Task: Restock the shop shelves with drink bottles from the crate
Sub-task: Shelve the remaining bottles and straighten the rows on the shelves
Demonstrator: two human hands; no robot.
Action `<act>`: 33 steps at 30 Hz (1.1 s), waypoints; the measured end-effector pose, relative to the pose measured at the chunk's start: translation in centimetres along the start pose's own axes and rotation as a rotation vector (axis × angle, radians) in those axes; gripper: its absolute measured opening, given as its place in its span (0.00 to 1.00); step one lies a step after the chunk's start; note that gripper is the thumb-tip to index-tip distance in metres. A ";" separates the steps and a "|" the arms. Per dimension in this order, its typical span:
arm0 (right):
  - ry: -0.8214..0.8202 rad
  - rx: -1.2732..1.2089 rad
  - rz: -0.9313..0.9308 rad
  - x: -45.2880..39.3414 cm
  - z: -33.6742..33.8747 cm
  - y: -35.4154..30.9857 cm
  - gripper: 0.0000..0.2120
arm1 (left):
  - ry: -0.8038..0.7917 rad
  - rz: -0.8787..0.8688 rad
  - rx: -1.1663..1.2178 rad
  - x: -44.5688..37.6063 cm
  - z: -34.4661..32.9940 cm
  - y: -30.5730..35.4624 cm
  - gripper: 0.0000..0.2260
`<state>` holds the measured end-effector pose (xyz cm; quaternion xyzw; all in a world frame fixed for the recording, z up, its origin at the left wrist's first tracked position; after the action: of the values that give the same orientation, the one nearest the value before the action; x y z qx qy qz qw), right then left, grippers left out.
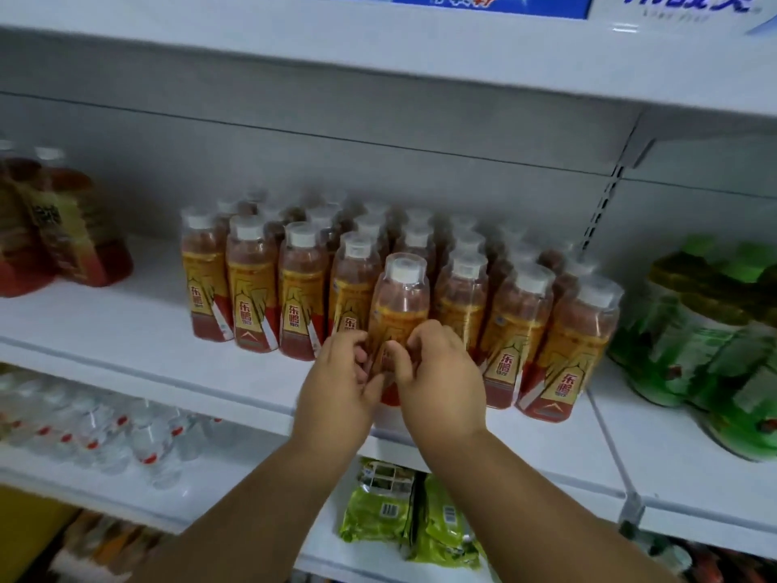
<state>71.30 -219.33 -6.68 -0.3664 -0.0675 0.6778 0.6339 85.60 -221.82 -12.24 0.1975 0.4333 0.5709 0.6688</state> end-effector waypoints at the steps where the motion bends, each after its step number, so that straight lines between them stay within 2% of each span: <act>1: -0.017 0.014 0.003 -0.1 -0.1 0.1 0.10 | 0.004 -0.001 -0.011 0.0 -0.2 0.0 0.20; 5: -0.084 0.066 0.006 -0.6 -0.6 0.3 0.08 | -0.010 0.010 0.007 -0.5 -0.8 0.3 0.12; 13: -0.185 0.187 -0.045 -0.1 -1.8 0.8 0.06 | -0.050 0.063 0.017 -0.6 -1.9 -0.4 0.15; 21: -0.232 0.249 -0.099 -0.9 -2.3 1.1 0.08 | -0.151 0.058 -0.046 -1.7 -2.5 0.8 0.09; 23: -0.231 0.267 -0.104 -1.1 -2.3 1.0 0.07 | -0.173 0.144 0.096 -1.9 -2.7 0.6 0.05; 27: -0.251 0.287 -0.098 -1.4 -2.5 0.8 0.06 | -0.140 0.510 0.593 -1.4 -3.2 -0.3 0.12; 29: -0.254 0.281 -0.102 -1.6 -2.6 0.8 0.06 | -0.136 0.579 0.648 -1.2 -3.4 -0.4 0.15; 33: -0.258 0.287 -0.094 -1.9 -2.7 0.8 0.07 | -0.117 0.571 0.667 -1.2 -3.1 0.2 0.15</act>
<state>72.04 -222.22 -8.29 -0.1788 -0.0682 0.6913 0.6967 83.01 -223.60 -13.42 0.5461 0.4833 0.5497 0.4075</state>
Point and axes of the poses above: each hand's wrist, its own x-axis away from the middle knuckle, its own z-axis out of the back of the hand, y = z × x, the point moved 7 cm from there along -x, towards the middle knuckle, and after that the axes turned 5 degrees about -y, right-handed, at the moved point
